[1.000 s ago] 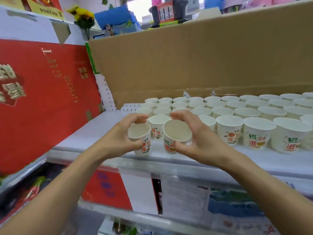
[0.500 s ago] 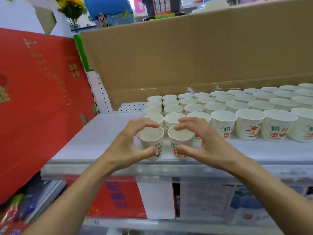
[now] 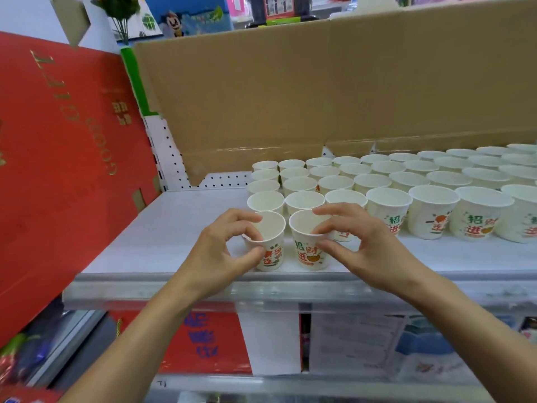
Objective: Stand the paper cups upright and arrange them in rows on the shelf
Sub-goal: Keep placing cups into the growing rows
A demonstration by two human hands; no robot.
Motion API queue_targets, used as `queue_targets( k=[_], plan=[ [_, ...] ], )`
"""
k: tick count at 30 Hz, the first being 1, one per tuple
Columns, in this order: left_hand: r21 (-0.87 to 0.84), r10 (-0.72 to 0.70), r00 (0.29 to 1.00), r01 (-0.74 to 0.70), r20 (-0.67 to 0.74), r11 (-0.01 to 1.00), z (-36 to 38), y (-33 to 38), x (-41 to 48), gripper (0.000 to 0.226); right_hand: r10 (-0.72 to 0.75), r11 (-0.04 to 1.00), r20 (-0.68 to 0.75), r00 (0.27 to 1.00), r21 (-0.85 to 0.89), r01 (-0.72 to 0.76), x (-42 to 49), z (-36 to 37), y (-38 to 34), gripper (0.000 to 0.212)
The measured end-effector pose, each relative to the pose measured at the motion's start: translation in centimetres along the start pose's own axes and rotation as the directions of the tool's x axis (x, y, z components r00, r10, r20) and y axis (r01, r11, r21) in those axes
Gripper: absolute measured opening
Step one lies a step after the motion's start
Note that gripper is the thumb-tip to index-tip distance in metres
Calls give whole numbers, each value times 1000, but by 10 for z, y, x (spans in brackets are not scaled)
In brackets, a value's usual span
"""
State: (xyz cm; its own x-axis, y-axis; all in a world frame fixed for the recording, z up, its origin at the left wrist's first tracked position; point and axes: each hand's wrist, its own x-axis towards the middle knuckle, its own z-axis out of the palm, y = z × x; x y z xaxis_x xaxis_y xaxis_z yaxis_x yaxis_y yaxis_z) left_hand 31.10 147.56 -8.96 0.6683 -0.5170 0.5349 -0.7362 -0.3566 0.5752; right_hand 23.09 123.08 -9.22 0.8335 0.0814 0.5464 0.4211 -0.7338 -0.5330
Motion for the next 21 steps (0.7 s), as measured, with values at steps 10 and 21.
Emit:
queue_targets(
  k=[10, 21],
  plan=[
    [-17, -99, 995, 99, 14, 995, 6, -1, 13, 104, 23, 1000, -3, 1000, 11, -23, 1, 1, -4, 29],
    [25, -102, 995, 102, 1, 994, 14, 7, 9, 94, 45, 998, -5, 999, -34, -45, -3, 0, -2, 28]
  ],
)
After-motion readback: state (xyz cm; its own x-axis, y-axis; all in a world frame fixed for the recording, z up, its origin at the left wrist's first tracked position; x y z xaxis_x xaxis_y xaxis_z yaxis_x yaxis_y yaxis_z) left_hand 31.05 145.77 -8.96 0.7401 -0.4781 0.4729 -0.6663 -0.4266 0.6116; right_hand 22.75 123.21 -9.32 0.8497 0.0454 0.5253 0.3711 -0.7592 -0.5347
